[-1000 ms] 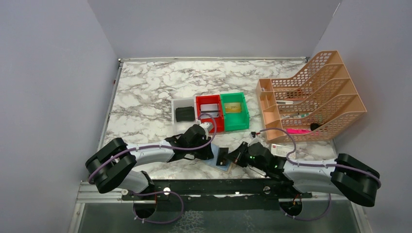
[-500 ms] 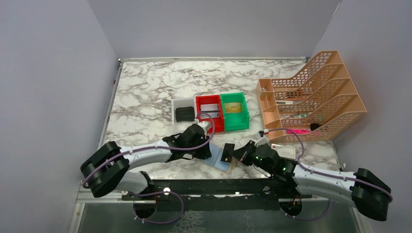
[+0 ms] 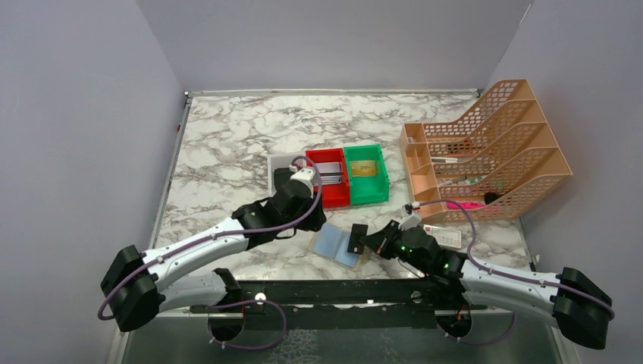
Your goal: Take the credit cards out of the card holder
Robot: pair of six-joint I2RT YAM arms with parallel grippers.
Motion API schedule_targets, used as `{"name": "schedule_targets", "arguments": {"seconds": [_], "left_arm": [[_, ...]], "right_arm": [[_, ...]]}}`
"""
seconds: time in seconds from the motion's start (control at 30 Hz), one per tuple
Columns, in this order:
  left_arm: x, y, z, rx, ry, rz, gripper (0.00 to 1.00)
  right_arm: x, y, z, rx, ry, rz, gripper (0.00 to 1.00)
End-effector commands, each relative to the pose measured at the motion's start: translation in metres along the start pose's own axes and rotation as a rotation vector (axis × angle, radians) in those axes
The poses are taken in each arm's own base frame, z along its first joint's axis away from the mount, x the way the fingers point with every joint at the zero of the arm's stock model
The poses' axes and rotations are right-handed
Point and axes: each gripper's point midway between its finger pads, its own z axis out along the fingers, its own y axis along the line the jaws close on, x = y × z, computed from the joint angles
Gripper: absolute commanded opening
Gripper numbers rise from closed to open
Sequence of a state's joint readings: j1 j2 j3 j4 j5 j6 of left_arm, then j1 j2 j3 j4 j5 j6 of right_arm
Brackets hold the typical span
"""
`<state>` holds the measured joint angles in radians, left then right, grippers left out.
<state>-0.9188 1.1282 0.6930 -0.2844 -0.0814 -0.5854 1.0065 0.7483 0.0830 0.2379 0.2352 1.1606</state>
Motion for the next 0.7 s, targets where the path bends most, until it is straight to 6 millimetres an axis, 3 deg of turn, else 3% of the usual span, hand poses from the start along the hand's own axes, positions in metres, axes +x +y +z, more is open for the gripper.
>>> {"name": "schedule_targets", "arguments": {"seconds": [0.0, 0.17, 0.33, 0.5, 0.67], "left_arm": [[-0.034, 0.028, -0.033, -0.182, -0.127, -0.009, 0.52], [-0.060, 0.060, -0.072, -0.347, -0.255, -0.028, 0.78], [-0.064, 0.099, -0.097, -0.498, -0.284, -0.022, 0.93], [-0.058, 0.144, -0.105, -0.587, -0.250, -0.093, 0.97], [-0.064, 0.161, -0.108, -0.606, -0.276, -0.161, 0.99]], "right_arm": [[-0.006, 0.006, 0.002, -0.010, -0.018, -0.048, 0.01], [-0.007, 0.017, 0.003, -0.041, -0.013, -0.081, 0.01], [-0.013, 0.041, 0.004, -0.119, -0.017, -0.165, 0.01], [-0.022, 0.067, 0.009, -0.158, -0.025, -0.268, 0.01], [-0.033, 0.094, 0.017, -0.185, -0.040, -0.396, 0.01]]}}
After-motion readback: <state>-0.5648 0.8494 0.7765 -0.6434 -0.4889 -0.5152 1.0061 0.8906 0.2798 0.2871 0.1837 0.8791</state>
